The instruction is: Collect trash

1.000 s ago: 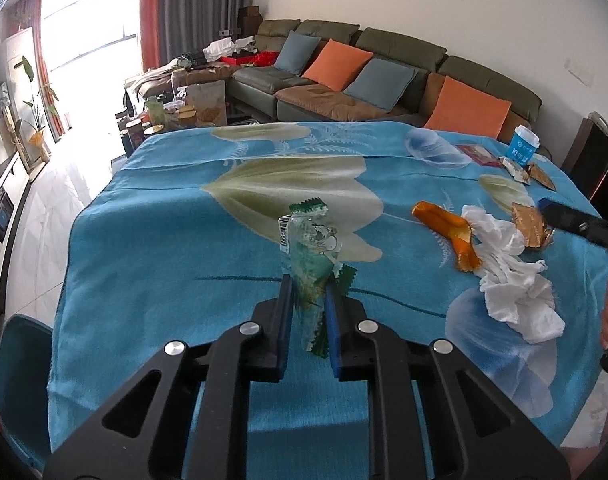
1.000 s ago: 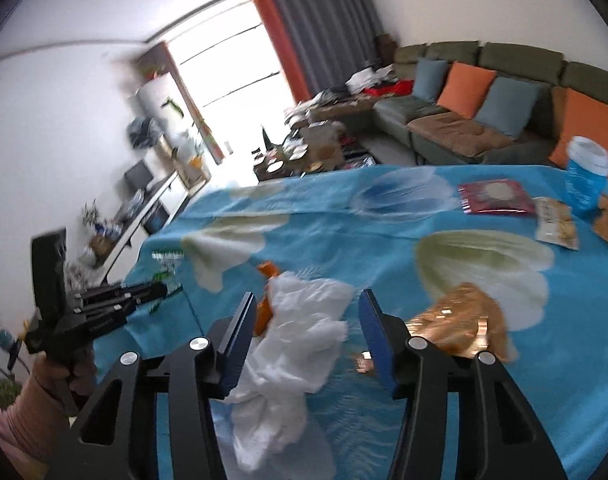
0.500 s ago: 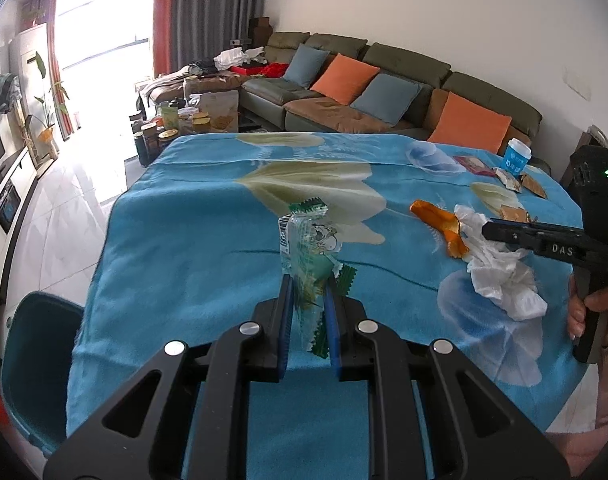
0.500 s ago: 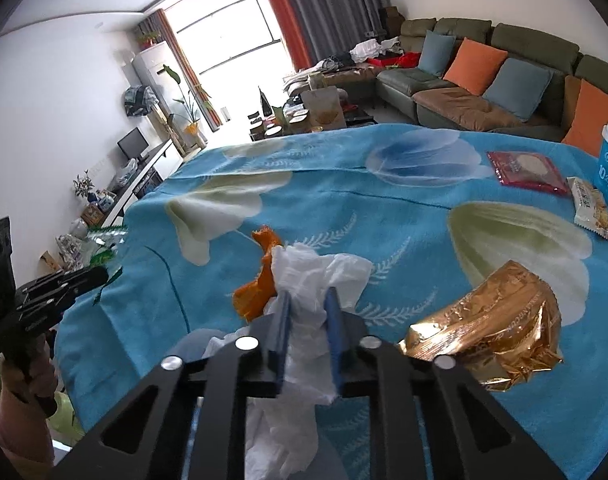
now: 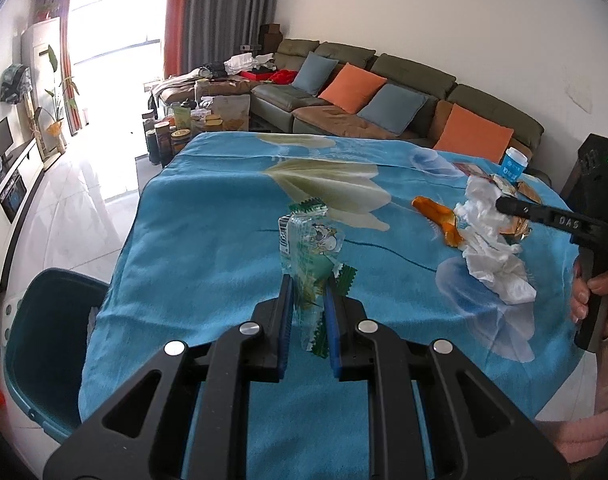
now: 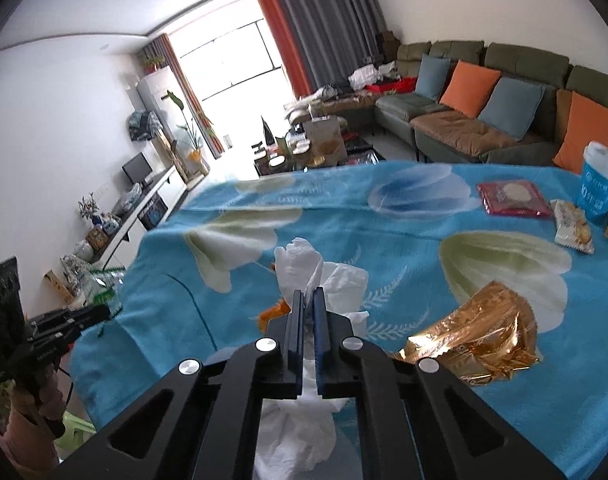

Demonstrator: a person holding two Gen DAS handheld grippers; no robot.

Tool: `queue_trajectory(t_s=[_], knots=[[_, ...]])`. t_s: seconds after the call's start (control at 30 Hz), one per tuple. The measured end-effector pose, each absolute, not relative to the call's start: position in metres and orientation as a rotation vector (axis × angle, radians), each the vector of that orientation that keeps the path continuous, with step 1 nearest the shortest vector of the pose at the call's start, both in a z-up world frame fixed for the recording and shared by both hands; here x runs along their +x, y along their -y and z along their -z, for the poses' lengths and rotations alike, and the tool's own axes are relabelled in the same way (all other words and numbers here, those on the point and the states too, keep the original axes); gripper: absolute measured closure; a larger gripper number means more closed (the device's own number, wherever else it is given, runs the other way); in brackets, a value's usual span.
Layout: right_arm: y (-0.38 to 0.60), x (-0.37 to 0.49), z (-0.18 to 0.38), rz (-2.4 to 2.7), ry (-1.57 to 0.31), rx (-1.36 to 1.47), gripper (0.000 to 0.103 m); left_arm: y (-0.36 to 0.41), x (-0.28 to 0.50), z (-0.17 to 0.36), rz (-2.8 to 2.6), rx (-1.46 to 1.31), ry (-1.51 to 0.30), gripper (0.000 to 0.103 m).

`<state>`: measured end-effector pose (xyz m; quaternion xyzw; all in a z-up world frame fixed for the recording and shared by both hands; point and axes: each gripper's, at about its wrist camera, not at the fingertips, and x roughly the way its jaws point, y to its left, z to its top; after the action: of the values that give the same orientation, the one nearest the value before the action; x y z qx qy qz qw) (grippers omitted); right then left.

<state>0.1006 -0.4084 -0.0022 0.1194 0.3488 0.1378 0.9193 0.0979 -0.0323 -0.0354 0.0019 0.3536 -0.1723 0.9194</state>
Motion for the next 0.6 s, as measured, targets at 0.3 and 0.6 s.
queue_trajectory(t_s=[0.3, 0.6], knots=[[0.391, 0.088, -0.028, -0.347, -0.623, 0.244, 0.100, 0.024, 0.089, 0.034, 0.346, -0.010, -0.719, 0.088], [0.366, 0.090, -0.038, -0.440, -0.593, 0.247, 0.100, 0.014, 0.078, 0.030, 0.327, -0.012, -0.703, 0.088]])
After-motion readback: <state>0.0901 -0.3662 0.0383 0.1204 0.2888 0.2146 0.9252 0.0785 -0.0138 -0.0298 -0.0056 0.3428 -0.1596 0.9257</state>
